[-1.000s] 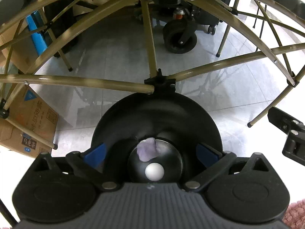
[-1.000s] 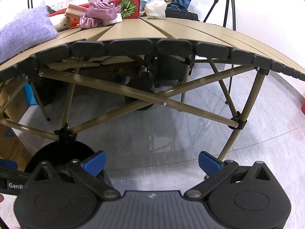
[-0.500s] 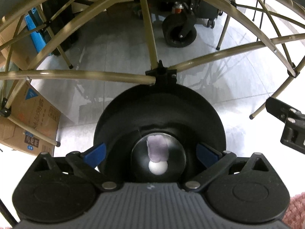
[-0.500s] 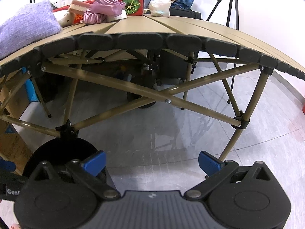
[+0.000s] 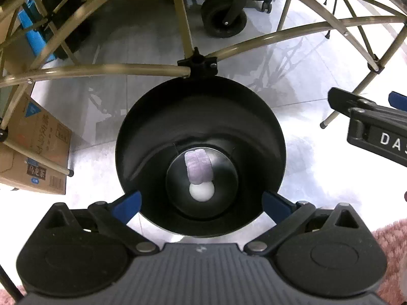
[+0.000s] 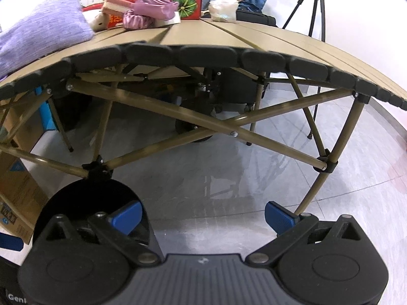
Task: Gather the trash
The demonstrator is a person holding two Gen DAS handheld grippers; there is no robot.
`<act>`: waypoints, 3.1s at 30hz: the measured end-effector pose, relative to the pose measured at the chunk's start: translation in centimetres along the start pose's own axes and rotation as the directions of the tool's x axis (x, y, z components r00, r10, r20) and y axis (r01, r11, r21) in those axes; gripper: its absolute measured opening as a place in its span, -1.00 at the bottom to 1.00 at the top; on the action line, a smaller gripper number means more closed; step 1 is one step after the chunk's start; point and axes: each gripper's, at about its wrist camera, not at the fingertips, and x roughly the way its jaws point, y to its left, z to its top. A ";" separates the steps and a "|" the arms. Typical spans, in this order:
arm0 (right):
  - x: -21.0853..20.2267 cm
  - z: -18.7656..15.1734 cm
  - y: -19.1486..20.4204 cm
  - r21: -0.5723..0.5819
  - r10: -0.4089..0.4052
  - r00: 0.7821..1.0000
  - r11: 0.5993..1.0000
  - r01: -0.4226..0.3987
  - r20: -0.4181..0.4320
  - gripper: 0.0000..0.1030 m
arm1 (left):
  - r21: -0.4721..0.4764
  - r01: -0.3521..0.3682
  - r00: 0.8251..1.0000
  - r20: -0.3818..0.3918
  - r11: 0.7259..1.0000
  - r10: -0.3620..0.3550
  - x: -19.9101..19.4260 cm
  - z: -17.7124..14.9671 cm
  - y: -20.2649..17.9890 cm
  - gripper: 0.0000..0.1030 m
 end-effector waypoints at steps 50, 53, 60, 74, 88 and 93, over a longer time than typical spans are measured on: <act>-13.2 10.3 8.0 -0.155 0.293 0.841 0.956 -0.249 0.455 1.00 | -0.377 -0.071 0.796 0.537 0.924 0.280 -18.7 2.5 12.2 1.00; -12.1 11.3 9.9 -0.159 0.306 0.845 0.952 -0.262 0.439 1.00 | -0.410 -0.083 0.796 0.521 0.908 0.308 -18.5 3.3 13.7 1.00; -7.9 12.0 13.7 -0.170 0.288 0.873 0.956 -0.239 0.393 1.00 | -0.433 -0.097 0.791 0.512 0.896 0.333 -17.5 4.0 16.8 1.00; -4.7 11.9 16.9 -0.233 0.273 0.884 0.953 -0.194 0.380 1.00 | -0.442 -0.059 0.776 0.544 0.895 0.320 -16.6 4.0 18.8 1.00; -3.8 11.1 16.5 -0.221 0.240 0.897 0.961 -0.166 0.371 -0.14 | -0.415 -0.053 0.777 0.554 0.908 0.299 -15.7 3.8 18.0 1.00; -3.7 11.3 15.4 -0.195 0.242 0.902 0.964 -0.181 0.358 -0.49 | -0.412 -0.056 0.776 0.555 0.910 0.298 -15.6 3.9 17.9 1.00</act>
